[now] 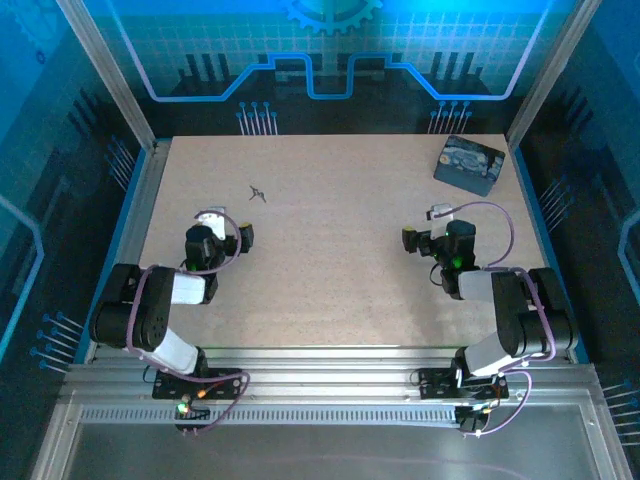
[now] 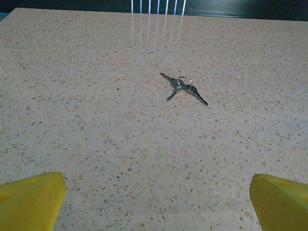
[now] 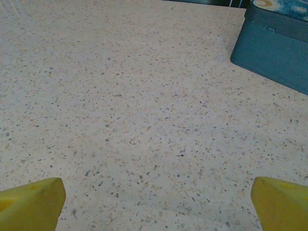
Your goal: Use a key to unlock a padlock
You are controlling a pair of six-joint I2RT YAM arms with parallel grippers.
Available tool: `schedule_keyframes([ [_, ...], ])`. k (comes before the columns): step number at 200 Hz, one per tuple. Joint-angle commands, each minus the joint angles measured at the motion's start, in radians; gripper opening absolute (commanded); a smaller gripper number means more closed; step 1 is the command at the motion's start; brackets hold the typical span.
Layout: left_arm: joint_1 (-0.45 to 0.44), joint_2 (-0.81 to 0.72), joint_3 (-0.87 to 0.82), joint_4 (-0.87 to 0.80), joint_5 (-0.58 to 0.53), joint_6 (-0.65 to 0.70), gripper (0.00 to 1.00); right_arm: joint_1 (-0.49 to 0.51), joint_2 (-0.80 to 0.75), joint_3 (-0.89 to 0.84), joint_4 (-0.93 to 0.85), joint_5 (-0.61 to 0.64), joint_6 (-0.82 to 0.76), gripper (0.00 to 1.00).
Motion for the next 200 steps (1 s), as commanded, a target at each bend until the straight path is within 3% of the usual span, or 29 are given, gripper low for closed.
schedule_keyframes([
  [1,0.012,-0.009,0.019,0.002,0.021,0.012,0.99,-0.013,-0.004,0.021,0.016,-0.014,-0.011,1.0],
  [163,0.013,-0.009,0.023,-0.007,0.016,0.009,0.99,-0.023,-0.007,0.023,0.013,-0.038,-0.007,1.0],
  [186,0.016,-0.017,0.031,-0.027,0.007,0.001,0.99,-0.036,-0.086,0.113,-0.202,0.025,0.033,0.98],
  [200,0.019,-0.051,0.047,-0.086,-0.07,-0.028,0.99,-0.057,-0.121,0.205,-0.367,0.082,0.084,0.98],
])
